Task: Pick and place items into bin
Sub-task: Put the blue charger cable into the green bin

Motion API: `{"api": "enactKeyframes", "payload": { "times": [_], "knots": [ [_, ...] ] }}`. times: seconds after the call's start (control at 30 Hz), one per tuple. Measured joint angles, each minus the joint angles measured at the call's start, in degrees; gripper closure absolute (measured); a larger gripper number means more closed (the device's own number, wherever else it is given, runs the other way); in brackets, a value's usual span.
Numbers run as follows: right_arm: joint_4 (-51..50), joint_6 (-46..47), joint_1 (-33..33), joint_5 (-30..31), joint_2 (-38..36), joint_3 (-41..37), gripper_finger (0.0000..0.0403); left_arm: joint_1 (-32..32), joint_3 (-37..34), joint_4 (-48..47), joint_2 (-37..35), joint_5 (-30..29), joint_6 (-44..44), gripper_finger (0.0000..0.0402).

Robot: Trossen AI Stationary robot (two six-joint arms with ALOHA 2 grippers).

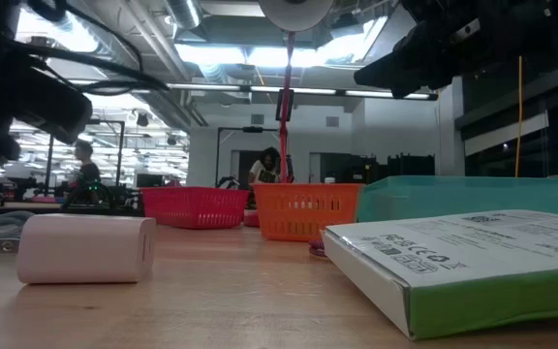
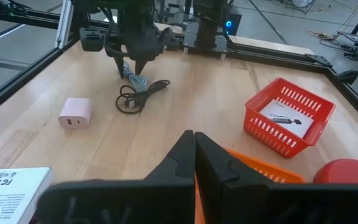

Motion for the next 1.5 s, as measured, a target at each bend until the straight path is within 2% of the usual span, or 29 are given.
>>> {"api": "enactKeyframes", "payload": {
  "times": [0.2, 0.47, 0.77, 0.97, 1.33, 1.5],
  "knots": [
    [-0.1, 0.2, -0.9, 0.0, 0.0, 0.0, 0.0402, 0.8, 0.0, -1.1, 0.0, 1.3, 3.1, 0.0282],
    [-0.1, 0.3, -1.0, 0.0, 0.0, 0.0, 0.0402, 0.8, -0.1, -2.1, -0.7, 1.3, 9.1, 0.0372],
    [-0.1, 0.3, -1.0, 0.0, 0.0, 0.0, 0.0402, 0.7, -0.4, -2.5, -2.0, 0.0, 14.6, 0.0374],
    [-0.1, 0.3, -1.0, 0.0, 0.0, 0.0, 0.0402, 0.6, -0.4, -5.6, -10.4, -6.7, 16.2, 0.0374],
    [-0.3, 0.3, -1.0, 0.0, 0.0, 0.0, 0.0402, 2.3, -0.3, -5.4, -27.1, -23.5, 33.1, 0.0374],
    [-0.3, 0.3, -1.0, 0.0, 0.0, 0.0, 0.0402, 5.1, -0.3, -4.1, -31.3, -27.4, 40.0, 0.0374]
  ]
}}
